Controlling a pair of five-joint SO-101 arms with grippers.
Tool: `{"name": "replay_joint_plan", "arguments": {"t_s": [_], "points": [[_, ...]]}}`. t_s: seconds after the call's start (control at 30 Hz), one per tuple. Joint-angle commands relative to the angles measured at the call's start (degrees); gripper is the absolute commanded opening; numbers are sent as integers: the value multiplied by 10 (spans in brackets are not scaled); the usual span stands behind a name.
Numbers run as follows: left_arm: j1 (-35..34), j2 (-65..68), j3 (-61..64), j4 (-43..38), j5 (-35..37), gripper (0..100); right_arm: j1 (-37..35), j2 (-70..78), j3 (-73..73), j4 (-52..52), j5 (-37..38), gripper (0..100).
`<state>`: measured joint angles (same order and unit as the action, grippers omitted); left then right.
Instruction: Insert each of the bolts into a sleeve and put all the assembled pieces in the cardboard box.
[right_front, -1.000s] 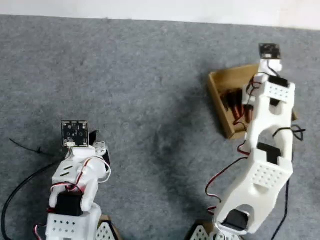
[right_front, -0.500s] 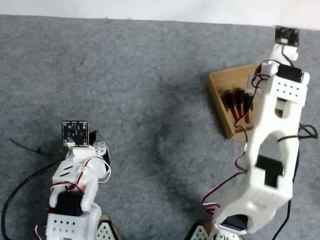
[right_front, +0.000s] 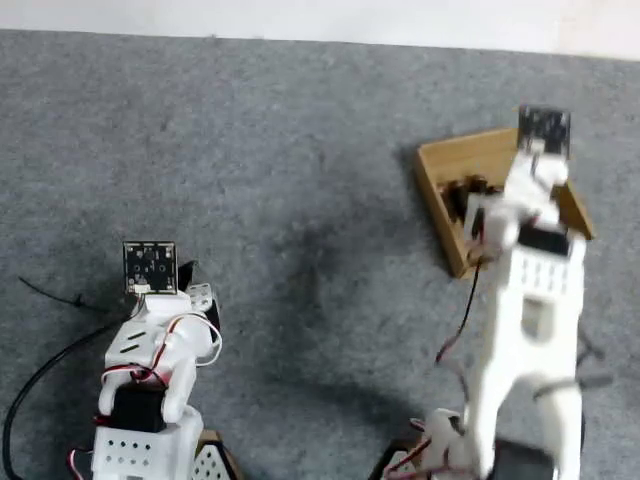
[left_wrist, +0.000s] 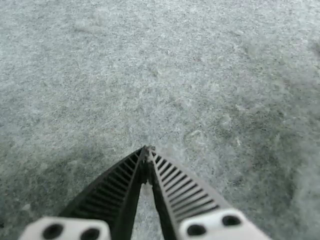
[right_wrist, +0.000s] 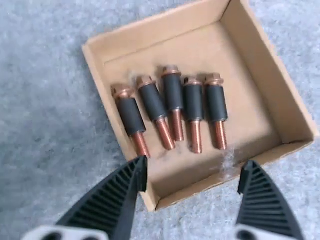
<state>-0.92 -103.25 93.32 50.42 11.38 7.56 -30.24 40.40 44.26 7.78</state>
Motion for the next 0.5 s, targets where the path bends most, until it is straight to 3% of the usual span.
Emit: {"name": "replay_joint_plan", "arguments": {"t_s": [0.0, 0.17, 0.47], "points": [[-6, -3, -5, -14, -4, 5, -7, -161, 191, -123, -4, 266], [-6, -3, -5, -14, -4, 5, -23, -342, 392, -200, -4, 266], [-7, -3, -5, -13, -4, 5, -87, -647, 613, -203, -4, 266]]}}
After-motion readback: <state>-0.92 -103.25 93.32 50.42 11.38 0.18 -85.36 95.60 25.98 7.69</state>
